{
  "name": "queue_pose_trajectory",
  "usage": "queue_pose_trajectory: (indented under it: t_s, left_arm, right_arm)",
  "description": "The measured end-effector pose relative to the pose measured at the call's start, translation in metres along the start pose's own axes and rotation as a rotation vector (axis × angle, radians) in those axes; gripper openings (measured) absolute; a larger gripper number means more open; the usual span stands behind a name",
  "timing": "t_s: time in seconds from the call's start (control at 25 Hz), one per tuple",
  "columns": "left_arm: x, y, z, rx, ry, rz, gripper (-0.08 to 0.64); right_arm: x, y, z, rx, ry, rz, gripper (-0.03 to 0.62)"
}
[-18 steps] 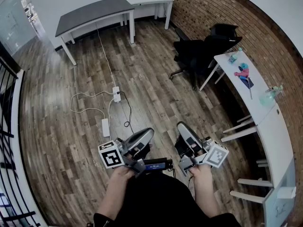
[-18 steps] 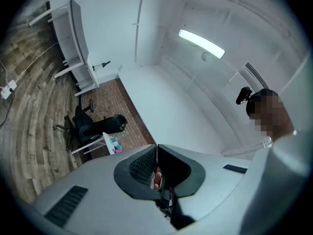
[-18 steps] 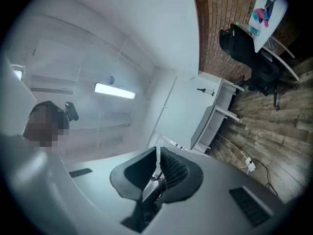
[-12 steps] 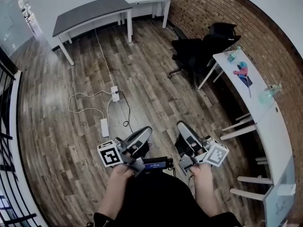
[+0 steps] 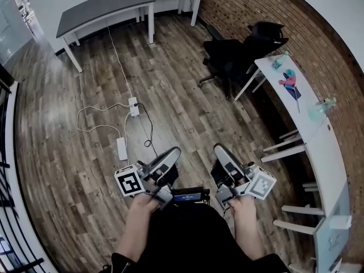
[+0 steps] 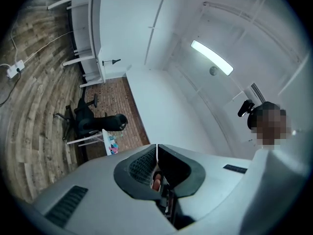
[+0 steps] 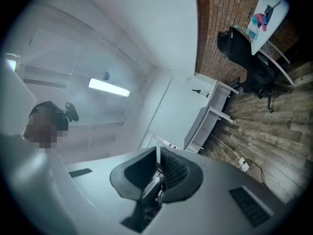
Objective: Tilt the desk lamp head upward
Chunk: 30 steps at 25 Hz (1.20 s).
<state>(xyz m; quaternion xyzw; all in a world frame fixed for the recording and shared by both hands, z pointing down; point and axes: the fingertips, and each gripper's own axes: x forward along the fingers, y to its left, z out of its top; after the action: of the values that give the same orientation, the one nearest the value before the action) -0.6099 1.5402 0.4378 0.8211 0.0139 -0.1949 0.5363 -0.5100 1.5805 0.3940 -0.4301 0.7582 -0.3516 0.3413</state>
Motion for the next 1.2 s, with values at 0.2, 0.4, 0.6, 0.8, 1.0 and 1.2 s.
queue_pose_trajectory:
  t_s: [0.2, 0.4, 0.6, 0.8, 1.0, 1.2]
  left_arm:
    - [-0.007, 0.002, 0.008, -0.018, -0.010, -0.015, 0.018]
    - [-0.016, 0.005, 0.017, -0.017, -0.038, -0.020, 0.018]
    - [-0.024, 0.012, 0.025, -0.052, -0.065, -0.025, 0.018]
    - [-0.020, 0.026, 0.035, -0.082, -0.090, -0.012, 0.018]
    - [0.004, 0.050, 0.052, -0.075, -0.102, 0.010, 0.018]
    - [0.055, 0.076, 0.073, -0.070, -0.108, 0.032, 0.018]
  right_arm:
    - [0.000, -0.007, 0.001, -0.012, -0.007, -0.040, 0.035]
    - [-0.003, -0.013, 0.005, -0.022, -0.035, -0.061, 0.035]
    - [0.002, -0.017, 0.008, -0.032, -0.066, -0.066, 0.037]
    - [0.009, -0.031, 0.015, -0.021, -0.067, -0.055, 0.037]
    - [0.023, -0.061, 0.035, -0.007, -0.062, -0.031, 0.038]
    - [0.046, -0.103, 0.087, -0.003, -0.052, 0.003, 0.069]
